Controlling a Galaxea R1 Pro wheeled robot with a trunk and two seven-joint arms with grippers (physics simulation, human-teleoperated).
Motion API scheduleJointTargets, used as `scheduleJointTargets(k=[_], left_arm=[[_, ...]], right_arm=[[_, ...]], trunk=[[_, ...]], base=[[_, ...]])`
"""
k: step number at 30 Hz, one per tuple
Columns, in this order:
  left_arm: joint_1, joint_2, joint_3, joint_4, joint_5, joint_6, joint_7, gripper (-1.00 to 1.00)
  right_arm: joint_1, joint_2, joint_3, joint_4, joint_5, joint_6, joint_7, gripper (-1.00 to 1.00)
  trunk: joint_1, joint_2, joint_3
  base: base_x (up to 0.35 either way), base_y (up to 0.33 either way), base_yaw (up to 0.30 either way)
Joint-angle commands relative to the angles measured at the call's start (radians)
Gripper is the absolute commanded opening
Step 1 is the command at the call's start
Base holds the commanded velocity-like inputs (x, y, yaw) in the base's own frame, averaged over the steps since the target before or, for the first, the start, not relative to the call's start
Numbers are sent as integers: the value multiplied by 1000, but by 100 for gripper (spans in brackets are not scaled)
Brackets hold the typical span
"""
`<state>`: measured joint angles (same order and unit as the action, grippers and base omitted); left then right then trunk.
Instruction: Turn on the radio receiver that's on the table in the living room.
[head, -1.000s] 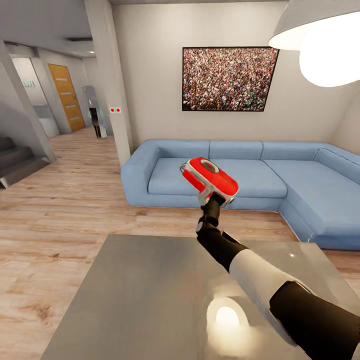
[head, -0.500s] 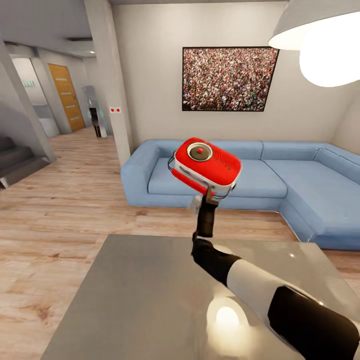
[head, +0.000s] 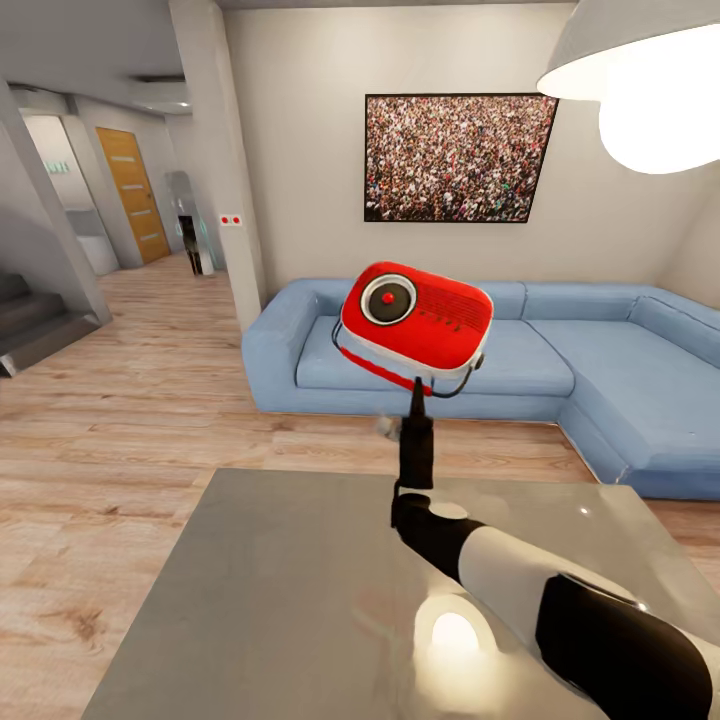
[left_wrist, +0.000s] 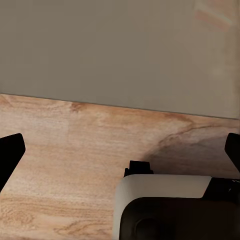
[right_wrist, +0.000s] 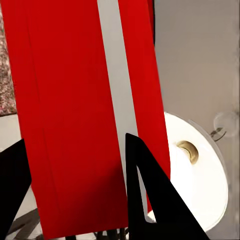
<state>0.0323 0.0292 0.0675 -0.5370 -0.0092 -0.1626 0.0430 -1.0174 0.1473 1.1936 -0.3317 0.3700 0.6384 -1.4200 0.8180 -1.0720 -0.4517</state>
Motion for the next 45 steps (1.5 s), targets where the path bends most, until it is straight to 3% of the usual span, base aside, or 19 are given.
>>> scheduleJointTargets(k=[1,10,14,21,29,32,39,45], left_arm=[[0,0,0,0,0,0,0,100],[0,-1,0,0,1,0,0,100],[0,-2,0,0,1,0,0,100],[0,-2,0,0,1,0,0,100],[0,2,0,-17,7,4,-1,100],[0,3,0,-68,10,7,-2,100],[0,10,3,-257,4,24,-2,100],[0,6,4,-472,5,138,0,100]], right_arm=[[0,0,8,10,1,0,-16,-100],[47,0,14,57,3,2,-151,-100],[65,0,19,59,6,2,-151,-100],[89,0,80,60,12,4,-151,-100],[100,-2,89,85,13,5,-151,-100],[105,-3,91,131,29,8,-151,-100],[108,-3,90,216,126,11,-151,-100],[108,-4,90,244,147,12,-151,-100]], trunk=[[0,0,0],[0,0,0],[0,0,0],[0,0,0],[0,0,0],[0,0,0],[0,0,0],[0,0,0]], base=[[0,0,0],[0,0,0],[0,0,0],[0,0,0],[0,0,0],[0,0,0],[0,0,0],[0,0,0]])
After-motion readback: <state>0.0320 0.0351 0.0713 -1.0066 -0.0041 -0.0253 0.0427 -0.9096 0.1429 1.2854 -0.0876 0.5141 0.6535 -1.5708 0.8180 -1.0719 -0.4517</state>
